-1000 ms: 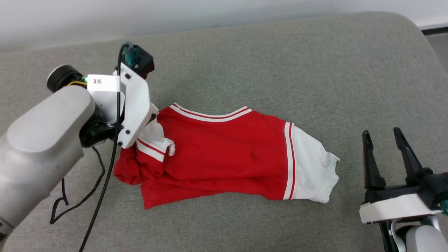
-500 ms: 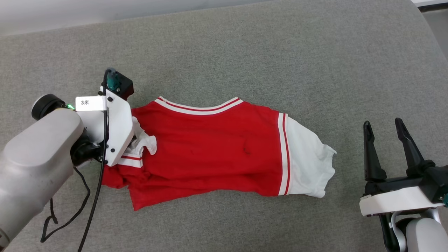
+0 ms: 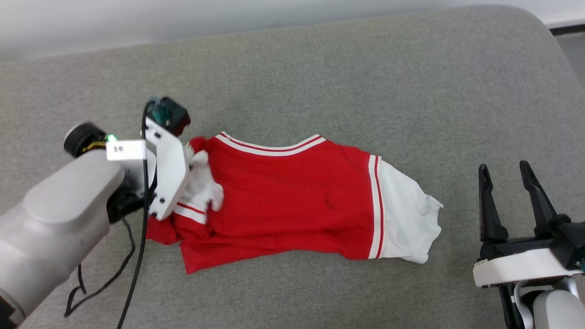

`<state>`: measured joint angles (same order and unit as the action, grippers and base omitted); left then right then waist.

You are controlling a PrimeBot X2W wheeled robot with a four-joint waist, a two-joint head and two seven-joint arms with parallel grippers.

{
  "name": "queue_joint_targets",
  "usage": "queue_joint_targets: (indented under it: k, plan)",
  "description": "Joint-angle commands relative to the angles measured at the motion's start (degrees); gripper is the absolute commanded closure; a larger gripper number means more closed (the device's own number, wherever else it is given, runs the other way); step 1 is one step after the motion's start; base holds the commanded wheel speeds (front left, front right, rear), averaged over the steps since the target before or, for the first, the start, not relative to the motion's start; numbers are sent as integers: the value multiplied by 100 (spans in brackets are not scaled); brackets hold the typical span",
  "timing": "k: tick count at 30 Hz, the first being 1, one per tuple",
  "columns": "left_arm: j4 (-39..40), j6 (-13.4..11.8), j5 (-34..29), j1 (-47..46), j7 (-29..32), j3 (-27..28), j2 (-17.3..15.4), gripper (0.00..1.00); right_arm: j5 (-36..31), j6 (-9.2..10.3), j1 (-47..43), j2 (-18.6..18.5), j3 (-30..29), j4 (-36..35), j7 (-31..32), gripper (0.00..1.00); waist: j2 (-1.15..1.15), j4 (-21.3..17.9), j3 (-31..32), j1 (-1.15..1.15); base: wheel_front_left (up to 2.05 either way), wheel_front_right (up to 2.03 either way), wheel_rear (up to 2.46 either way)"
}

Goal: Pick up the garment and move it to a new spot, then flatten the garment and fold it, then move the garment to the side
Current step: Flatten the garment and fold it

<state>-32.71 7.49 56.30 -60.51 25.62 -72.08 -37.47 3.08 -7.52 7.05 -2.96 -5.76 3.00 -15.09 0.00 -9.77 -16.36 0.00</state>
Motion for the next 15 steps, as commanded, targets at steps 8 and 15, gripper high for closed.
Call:
queue_joint_targets:
  k: [8,15]
  plan:
    - [376,-66,-142,-564,-1066,425,-80,100,-60,6,-188,16,-55,-2,-10,0,0,224,396,0,0,0,0]
    - [574,-231,-93,-594,-1591,723,-170,100,-65,6,-275,15,-70,-27,-10,0,0,281,512,0,0,0,0]
